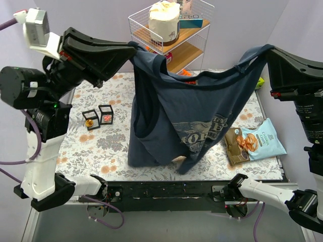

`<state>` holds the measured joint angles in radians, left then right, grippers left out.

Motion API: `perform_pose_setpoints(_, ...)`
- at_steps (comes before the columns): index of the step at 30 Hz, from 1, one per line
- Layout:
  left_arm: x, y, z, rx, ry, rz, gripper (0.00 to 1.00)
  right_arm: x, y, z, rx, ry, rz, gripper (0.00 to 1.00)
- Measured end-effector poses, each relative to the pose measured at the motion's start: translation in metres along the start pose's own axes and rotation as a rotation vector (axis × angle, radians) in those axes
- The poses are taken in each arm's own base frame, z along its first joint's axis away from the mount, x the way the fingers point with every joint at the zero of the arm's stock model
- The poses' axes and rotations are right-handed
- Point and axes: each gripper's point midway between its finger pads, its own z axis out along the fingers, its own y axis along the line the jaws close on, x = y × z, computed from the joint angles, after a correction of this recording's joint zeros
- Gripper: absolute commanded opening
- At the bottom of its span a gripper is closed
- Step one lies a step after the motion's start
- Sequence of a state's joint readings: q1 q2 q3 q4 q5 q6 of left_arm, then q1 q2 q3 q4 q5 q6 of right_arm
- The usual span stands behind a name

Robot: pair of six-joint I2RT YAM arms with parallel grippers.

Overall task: Pin the brooch onto the clothing
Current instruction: Flatten out the clothes at the center of the board.

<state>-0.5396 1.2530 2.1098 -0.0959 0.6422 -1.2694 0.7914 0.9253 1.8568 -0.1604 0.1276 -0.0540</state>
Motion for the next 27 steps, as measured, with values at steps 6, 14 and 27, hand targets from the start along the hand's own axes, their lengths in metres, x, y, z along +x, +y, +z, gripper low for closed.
perform_pose_setpoints(6,0.030,0.037,0.010,-0.064,0.054,-0.034,0.00,0.008,-0.007,0.006,0.037,-0.009,-0.025,0.01)
perform_pose_setpoints(14,0.144,0.210,-0.049,-0.434,0.255,-0.163,0.00,0.181,-0.038,0.046,0.233,0.331,-0.151,0.01)
perform_pose_setpoints(27,0.383,0.351,-0.270,-0.971,0.584,-0.674,0.98,0.488,-0.086,-0.093,0.366,1.118,-0.113,0.87)
